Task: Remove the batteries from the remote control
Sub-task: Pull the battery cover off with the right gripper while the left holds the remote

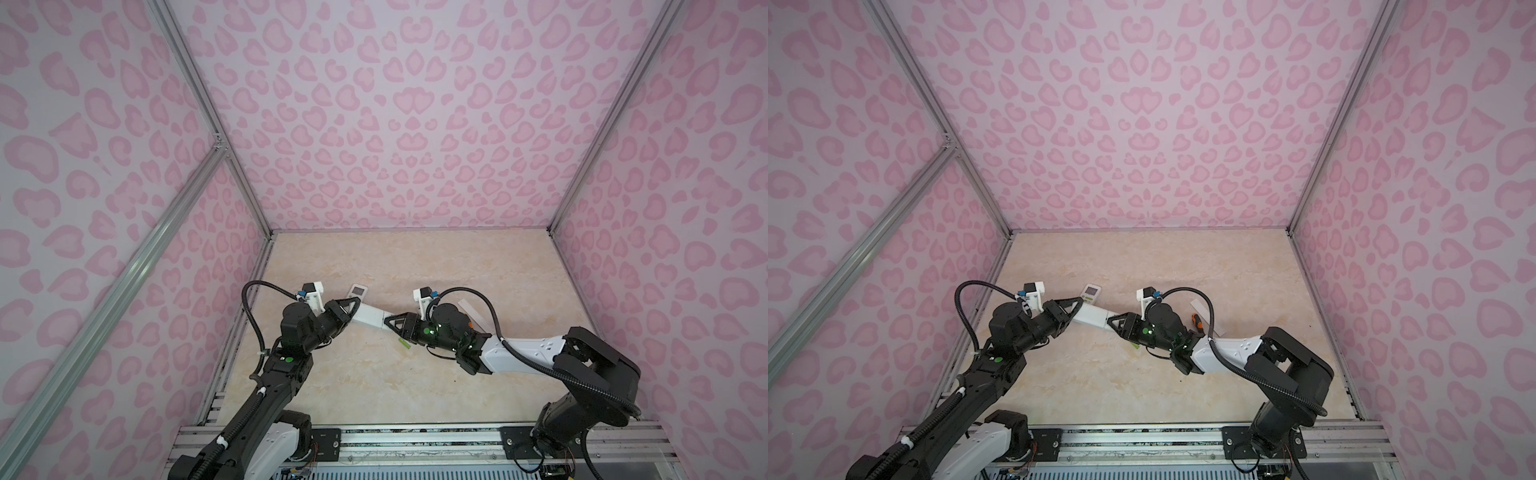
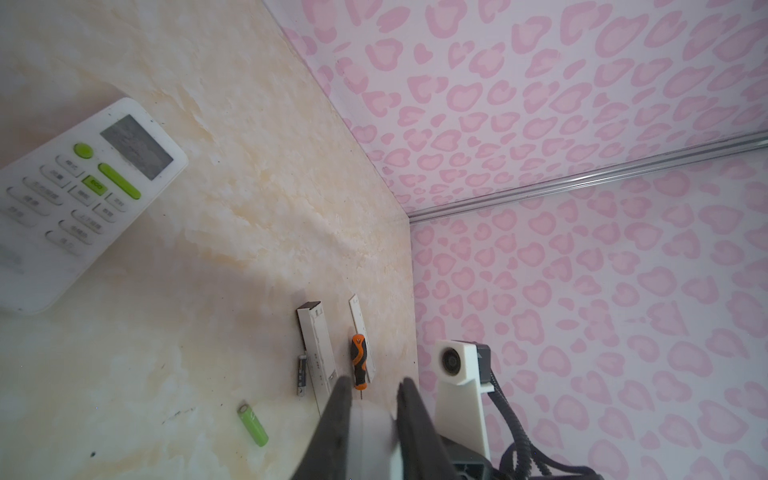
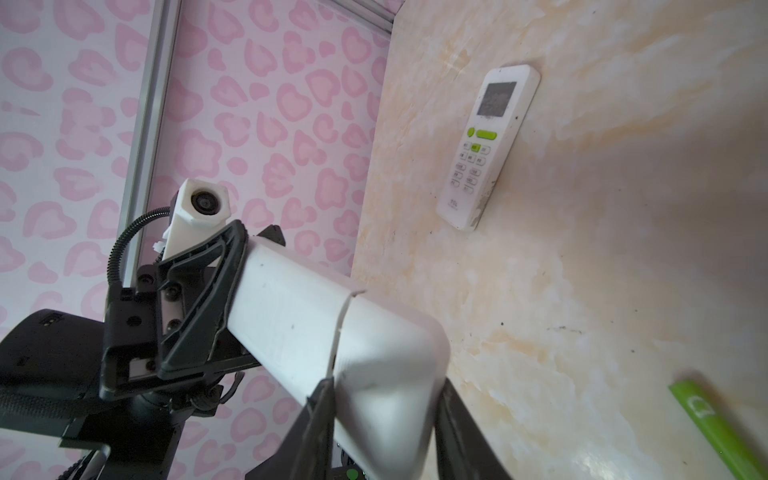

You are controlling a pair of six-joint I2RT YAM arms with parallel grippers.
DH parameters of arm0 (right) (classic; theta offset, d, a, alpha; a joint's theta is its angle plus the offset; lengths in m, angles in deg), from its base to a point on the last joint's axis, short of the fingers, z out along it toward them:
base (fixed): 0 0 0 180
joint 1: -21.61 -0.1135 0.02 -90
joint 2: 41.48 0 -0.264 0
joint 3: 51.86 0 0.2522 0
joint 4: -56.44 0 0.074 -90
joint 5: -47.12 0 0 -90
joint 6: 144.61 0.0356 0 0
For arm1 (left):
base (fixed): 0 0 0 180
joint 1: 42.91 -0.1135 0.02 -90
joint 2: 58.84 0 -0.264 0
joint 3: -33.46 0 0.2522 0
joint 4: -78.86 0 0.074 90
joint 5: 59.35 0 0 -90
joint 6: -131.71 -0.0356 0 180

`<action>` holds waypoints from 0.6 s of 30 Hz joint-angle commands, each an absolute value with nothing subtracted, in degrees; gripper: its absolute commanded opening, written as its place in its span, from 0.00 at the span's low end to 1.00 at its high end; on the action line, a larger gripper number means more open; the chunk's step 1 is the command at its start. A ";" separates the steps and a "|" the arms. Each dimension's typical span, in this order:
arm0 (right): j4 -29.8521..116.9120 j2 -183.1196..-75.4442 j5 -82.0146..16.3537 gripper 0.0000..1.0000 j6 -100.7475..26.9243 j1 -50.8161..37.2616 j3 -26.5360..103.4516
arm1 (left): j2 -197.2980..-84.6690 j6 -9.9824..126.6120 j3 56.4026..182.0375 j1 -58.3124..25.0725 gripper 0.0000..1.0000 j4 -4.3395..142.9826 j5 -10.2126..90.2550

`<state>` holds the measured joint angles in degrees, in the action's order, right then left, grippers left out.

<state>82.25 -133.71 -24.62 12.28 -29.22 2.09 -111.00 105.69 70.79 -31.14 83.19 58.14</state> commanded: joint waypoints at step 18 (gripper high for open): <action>84.45 -133.09 -24.94 0.32 12.70 -28.18 -0.21 | -113.56 103.62 72.09 -31.29 0.04 85.96 60.89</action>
<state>84.44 -133.38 -24.47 13.27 -28.24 -0.05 -113.19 104.45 71.47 -31.23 83.21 59.73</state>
